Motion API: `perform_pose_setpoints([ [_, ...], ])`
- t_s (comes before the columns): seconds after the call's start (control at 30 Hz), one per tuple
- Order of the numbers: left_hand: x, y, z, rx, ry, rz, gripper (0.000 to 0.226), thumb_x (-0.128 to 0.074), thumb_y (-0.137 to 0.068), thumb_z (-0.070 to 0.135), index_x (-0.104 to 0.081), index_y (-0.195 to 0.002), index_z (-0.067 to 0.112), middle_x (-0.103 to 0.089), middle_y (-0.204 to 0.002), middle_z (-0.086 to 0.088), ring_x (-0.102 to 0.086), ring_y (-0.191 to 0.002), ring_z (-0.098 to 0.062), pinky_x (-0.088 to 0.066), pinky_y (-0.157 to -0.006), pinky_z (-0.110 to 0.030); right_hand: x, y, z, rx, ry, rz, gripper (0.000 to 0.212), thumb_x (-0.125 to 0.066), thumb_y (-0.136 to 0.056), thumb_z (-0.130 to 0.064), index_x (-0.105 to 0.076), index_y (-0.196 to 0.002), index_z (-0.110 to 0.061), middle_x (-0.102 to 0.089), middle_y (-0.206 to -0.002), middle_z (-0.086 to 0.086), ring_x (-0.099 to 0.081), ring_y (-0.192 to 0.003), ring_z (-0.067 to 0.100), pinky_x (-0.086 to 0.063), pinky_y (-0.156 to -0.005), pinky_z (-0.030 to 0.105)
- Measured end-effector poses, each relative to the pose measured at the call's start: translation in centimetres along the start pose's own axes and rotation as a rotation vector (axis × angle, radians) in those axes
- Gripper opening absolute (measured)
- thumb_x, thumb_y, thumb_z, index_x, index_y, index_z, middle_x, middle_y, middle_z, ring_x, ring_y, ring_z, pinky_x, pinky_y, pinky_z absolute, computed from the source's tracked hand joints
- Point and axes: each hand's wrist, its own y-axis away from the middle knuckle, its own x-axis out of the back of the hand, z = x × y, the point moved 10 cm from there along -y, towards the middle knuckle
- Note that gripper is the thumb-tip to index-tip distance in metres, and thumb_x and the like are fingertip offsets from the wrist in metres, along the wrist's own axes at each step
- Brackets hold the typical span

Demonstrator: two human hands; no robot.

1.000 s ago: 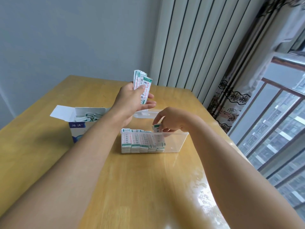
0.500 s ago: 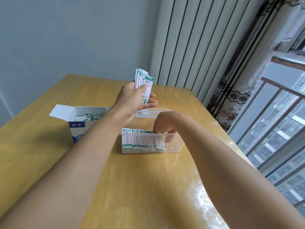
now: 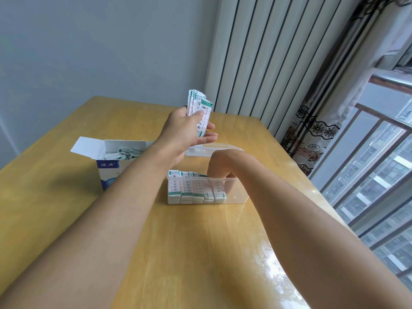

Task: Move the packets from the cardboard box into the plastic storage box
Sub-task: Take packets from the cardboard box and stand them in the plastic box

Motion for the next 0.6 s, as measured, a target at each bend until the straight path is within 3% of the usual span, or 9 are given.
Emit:
perform_pose_setpoints([
  [0.2, -0.15, 0.08, -0.03, 0.008, 0.008, -0.006, 0.024, -0.043, -0.109, 0.015, -0.057, -0.126, 0.005, -0.069, -0.094, -0.018, -0.073, -0.075, -0.03, -0.064, -0.075, -0.038, 0.37, 0.08, -0.06, -0.026, -0.062, 0.058, 0.019, -0.046, -0.1, -0.02, -0.047, -0.082, -0.012, -0.06, -0.08, 0.004, -0.059, -0.061, 0.018, -0.05, -0.069, 0.031],
  [0.37, -0.07, -0.02, -0.12, 0.006, -0.012, -0.005, 0.029, -0.044, -0.108, 0.016, -0.055, -0.132, 0.005, -0.07, -0.097, -0.019, -0.075, -0.078, -0.031, -0.064, -0.077, -0.041, 0.12, -0.38, -0.73, -0.031, -0.058, 0.043, 0.016, -0.051, -0.099, -0.023, -0.056, -0.096, -0.008, -0.06, -0.083, 0.006, -0.06, -0.072, 0.022, -0.049, -0.075, 0.035],
  [0.5, -0.02, -0.01, -0.06, 0.001, -0.016, -0.006, 0.029, -0.044, -0.108, 0.016, -0.055, -0.133, 0.005, -0.069, -0.098, -0.019, -0.075, -0.079, -0.031, -0.064, -0.077, -0.04, 0.29, -0.17, -0.8, -0.027, -0.032, 0.052, 0.024, -0.051, -0.1, -0.022, -0.052, -0.08, -0.01, -0.056, -0.083, 0.006, -0.057, -0.082, 0.025, -0.046, -0.077, 0.034],
  [0.6, -0.16, 0.04, -0.12, 0.005, -0.016, -0.012, 0.029, -0.044, -0.108, 0.016, -0.055, -0.133, 0.005, -0.069, -0.097, -0.019, -0.075, -0.078, -0.031, -0.064, -0.078, -0.041, 0.47, 0.12, -0.83, -0.019, -0.033, 0.053, 0.017, -0.052, -0.1, -0.021, -0.056, -0.09, -0.008, -0.058, -0.084, 0.005, -0.06, -0.085, 0.025, -0.048, -0.076, 0.033],
])
